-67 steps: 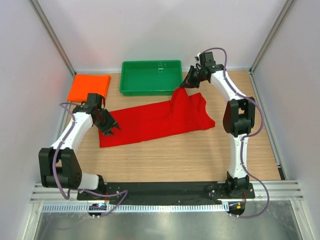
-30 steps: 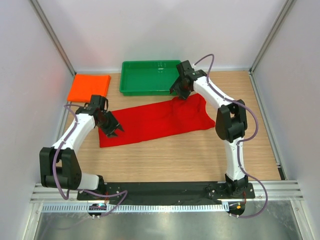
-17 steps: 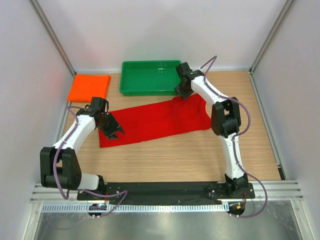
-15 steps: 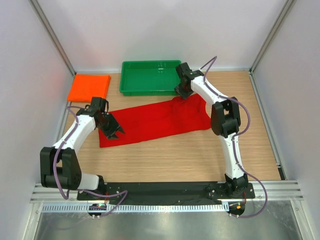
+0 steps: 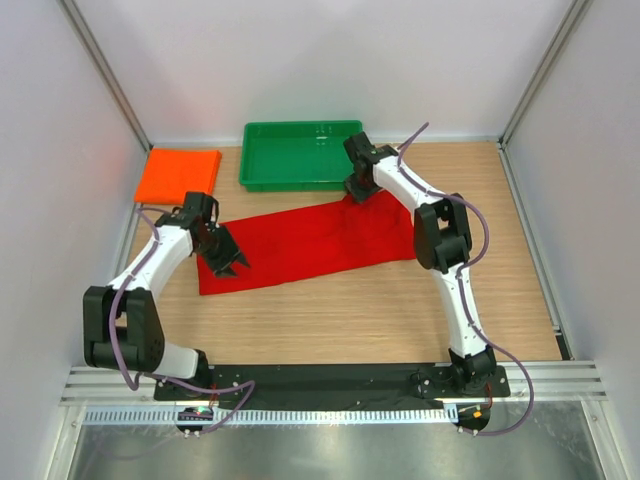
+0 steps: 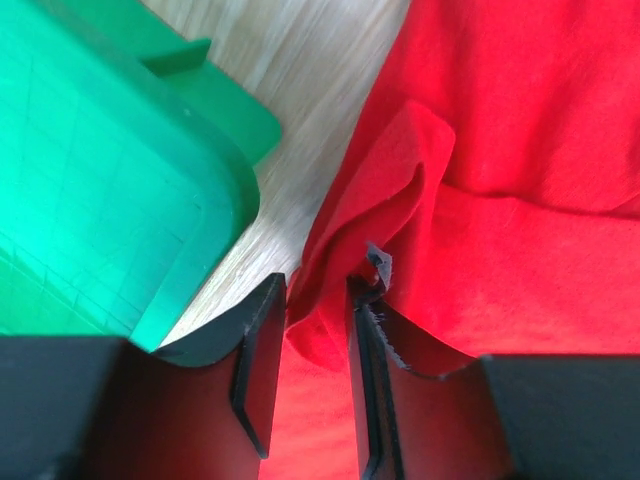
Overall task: Fold and stack the t-shirts
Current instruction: Fold the tshirt
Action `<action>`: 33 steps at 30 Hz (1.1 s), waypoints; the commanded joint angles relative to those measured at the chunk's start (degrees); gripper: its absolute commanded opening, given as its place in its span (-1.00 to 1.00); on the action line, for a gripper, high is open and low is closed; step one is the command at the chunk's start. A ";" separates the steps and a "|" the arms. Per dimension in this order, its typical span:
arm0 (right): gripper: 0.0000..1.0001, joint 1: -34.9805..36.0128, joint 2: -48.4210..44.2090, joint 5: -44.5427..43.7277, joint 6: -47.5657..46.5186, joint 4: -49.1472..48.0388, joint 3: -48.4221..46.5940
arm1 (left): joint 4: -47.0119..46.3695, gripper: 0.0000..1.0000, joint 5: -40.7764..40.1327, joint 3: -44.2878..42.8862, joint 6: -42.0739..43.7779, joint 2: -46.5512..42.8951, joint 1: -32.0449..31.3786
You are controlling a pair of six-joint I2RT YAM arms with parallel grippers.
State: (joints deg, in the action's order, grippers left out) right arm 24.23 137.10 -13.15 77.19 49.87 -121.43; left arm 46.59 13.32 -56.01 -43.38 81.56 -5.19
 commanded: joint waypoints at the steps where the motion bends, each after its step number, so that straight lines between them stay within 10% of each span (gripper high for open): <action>1: -0.29 1.00 0.10 -1.18 3.93 0.41 -3.46 | 0.26 -0.14 1.44 -2.17 1.89 0.53 -0.08; 5: -0.77 1.26 0.89 -1.79 2.98 0.85 -5.31 | 0.52 -0.14 1.71 -2.79 2.33 0.88 -0.17; 11: -0.97 1.17 -2.78 -2.67 -5.28 -1.87 -4.80 | 1.31 -0.14 1.44 -3.58 3.30 0.71 0.00; 22: -0.98 -6.64 -17.30 21.92 -17.51 -32.43 26.11 | 1.75 -0.14 3.29 -3.58 3.38 0.53 0.01; 33: -0.98 -9.99 -17.21 36.08 -14.97 -45.20 29.14 | 0.79 -0.14 4.69 -2.17 1.98 -0.87 0.01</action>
State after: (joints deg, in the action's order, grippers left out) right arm 14.00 122.37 16.71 61.21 11.90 -92.92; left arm 47.62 16.19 -57.84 -41.47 82.63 -5.19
